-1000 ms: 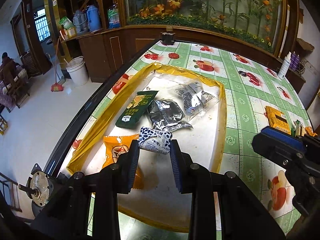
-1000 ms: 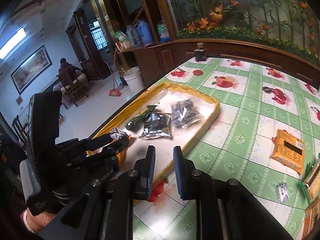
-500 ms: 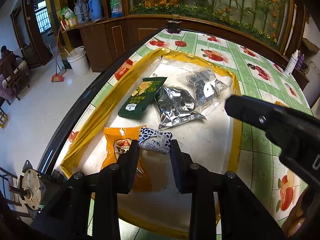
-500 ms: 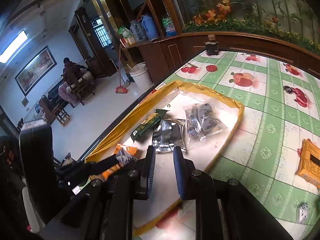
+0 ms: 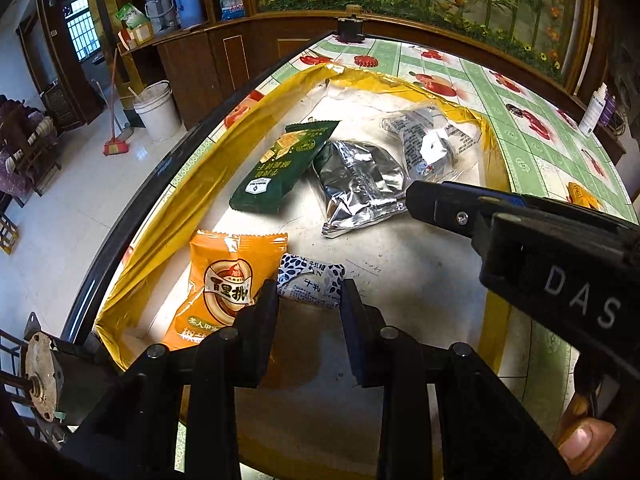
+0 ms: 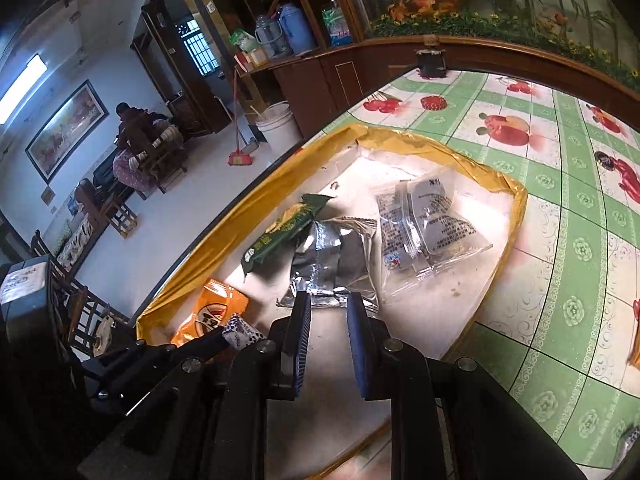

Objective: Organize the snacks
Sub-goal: 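Carry candy into the tray beside the orange bag and open left tool, then withdraw left tool from the tray back over the table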

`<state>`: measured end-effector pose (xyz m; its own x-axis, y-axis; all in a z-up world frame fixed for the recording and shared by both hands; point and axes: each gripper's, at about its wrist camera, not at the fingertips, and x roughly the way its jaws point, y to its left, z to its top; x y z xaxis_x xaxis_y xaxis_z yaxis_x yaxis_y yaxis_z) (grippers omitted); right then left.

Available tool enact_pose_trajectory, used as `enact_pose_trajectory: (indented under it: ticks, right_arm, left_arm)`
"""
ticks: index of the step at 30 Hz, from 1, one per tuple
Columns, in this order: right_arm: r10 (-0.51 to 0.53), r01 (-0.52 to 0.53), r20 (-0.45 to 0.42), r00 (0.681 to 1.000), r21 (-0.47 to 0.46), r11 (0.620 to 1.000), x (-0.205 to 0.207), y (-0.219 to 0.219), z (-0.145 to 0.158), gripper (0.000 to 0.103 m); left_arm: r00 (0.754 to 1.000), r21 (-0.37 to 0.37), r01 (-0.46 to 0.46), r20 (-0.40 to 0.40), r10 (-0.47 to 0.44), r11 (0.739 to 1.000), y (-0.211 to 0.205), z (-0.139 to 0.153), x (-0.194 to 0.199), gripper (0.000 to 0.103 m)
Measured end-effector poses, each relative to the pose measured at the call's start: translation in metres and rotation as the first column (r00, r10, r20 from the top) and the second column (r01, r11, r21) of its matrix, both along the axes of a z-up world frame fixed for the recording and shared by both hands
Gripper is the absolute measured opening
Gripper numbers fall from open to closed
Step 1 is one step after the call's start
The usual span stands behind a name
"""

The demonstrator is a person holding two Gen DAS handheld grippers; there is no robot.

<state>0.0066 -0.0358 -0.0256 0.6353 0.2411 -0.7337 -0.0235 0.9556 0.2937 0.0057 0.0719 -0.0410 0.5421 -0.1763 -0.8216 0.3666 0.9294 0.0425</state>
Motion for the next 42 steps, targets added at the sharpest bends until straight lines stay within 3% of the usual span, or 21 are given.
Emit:
enact_pose_trajectory:
  ticks: [10, 12, 14, 16, 18, 23, 32, 42]
  right_arm:
    - [-0.001, 0.001, -0.008, 1.000, -0.004, 1.000, 0.001, 0.000, -0.005, 0.023]
    - [-0.002, 0.002, -0.014, 1.000, 0.018, 1.000, 0.000, -0.002, -0.007, 0.029]
    - [-0.007, 0.007, -0.008, 1.000, 0.014, 1.000, -0.002, -0.004, -0.006, 0.032]
    - [-0.010, 0.010, -0.001, 1.000, 0.020, 1.000, -0.005, -0.005, -0.003, 0.033]
    - [-0.016, 0.016, 0.014, 1.000, 0.026, 1.000, -0.010, -0.007, 0.003, 0.045]
    - [-0.044, 0.042, 0.055, 0.998, 0.025, 0.999, -0.028, -0.016, 0.020, 0.051]
    - [-0.124, 0.121, 0.101, 0.987, 0.040, 0.992, -0.073, -0.047, 0.042, 0.065]
    - [-0.275, 0.267, 0.118, 0.954, 0.078, 0.960, -0.146, -0.104, 0.046, 0.068]
  left_arm:
    - [1.000, 0.030, -0.012, -0.002, 0.012, 0.999, -0.002, -0.003, -0.002, 0.029]
    - [1.000, 0.037, -0.019, -0.003, 0.019, 0.999, -0.001, -0.003, -0.003, 0.032]
    - [1.000, 0.032, -0.022, 0.007, 0.022, 0.999, 0.000, 0.000, -0.005, 0.035]
    - [0.999, 0.022, -0.026, 0.020, 0.026, 0.999, 0.001, 0.004, -0.006, 0.047]
    - [0.998, 0.011, -0.032, 0.047, 0.031, 0.999, 0.003, 0.011, -0.009, 0.056]
    - [0.993, 0.010, -0.032, 0.118, 0.030, 0.999, 0.006, 0.028, -0.019, 0.062]
    - [0.989, -0.008, 0.006, 0.150, -0.004, 1.000, -0.004, 0.046, -0.037, 0.062]
    - [0.983, -0.011, 0.067, 0.173, -0.064, 0.998, -0.028, 0.058, -0.064, 0.063]
